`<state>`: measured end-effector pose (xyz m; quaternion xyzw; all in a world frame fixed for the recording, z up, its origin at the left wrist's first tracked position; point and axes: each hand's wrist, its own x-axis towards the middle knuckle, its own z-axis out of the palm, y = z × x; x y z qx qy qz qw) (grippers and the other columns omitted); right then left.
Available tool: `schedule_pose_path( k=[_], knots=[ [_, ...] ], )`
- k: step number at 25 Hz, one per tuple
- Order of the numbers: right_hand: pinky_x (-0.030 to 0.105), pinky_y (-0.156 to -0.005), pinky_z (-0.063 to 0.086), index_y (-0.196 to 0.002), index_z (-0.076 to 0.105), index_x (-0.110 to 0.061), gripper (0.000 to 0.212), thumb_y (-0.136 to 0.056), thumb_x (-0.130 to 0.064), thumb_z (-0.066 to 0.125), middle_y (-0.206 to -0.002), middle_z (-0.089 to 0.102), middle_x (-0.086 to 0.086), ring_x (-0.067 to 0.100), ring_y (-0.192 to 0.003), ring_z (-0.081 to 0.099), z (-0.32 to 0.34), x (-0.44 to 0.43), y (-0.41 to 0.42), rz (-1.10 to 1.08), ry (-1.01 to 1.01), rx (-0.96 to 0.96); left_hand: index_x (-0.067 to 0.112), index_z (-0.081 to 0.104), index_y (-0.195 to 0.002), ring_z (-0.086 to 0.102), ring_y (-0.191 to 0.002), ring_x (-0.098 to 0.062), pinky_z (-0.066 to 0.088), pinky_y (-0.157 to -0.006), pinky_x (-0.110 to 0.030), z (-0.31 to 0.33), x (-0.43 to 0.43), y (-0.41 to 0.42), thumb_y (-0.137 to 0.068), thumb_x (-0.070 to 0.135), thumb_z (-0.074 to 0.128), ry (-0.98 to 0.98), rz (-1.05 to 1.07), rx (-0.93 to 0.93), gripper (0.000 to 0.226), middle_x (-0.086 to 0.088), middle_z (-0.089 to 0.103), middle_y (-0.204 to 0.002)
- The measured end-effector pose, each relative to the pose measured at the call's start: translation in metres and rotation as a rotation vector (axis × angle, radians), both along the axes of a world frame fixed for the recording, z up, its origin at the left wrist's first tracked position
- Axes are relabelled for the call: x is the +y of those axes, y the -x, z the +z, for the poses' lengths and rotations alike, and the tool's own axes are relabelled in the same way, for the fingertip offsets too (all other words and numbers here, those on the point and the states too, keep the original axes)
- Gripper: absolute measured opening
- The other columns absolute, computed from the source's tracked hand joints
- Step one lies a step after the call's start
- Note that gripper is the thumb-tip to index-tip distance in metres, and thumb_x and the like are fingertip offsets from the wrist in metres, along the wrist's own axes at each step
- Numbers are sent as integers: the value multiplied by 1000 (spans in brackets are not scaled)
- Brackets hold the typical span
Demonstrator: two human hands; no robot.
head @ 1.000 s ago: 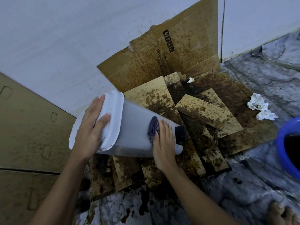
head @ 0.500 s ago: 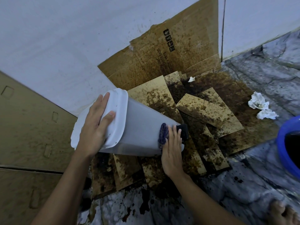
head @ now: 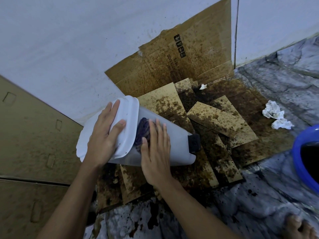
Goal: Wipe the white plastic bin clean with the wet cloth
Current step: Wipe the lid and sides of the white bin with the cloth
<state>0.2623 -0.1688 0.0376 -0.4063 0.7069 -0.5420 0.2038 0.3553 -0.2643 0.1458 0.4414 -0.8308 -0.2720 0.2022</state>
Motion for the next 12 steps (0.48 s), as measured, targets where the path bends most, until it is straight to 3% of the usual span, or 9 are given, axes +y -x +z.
schedule_pose_path(
  k=[3,5,8,12],
  knots=[
    [47,-125,10,-159,9,-34,66,-99,-62,1,-169,3,-7,11,-155,-8,7,-5,0,-2,25,10,60,26,-150,14,-151,3,17,-123,-53,-2,-2,-1,-95,61,39,-1,-4,-1,56,28,18,-163],
    [46,-121,20,-157,17,-34,65,-100,-62,4,-166,14,-4,16,-154,9,4,-4,2,-23,42,17,60,26,-150,14,-151,4,17,-124,-53,-2,-2,-1,-96,61,39,-5,-8,1,56,29,18,-163],
    [42,-109,29,-151,28,-34,64,-99,-64,6,-151,31,-2,20,-136,31,-4,-1,9,-87,-1,34,59,25,-150,13,-151,4,16,-124,-51,-2,-2,0,-96,62,38,6,-13,-11,56,28,18,-163],
    [41,-100,35,-145,36,-29,62,-100,-64,11,-130,38,0,20,-117,37,-12,-1,26,-122,-60,41,57,25,-151,12,-151,4,15,-125,-50,-2,0,2,-96,61,38,-3,-20,-8,57,27,17,-164]
  ],
)
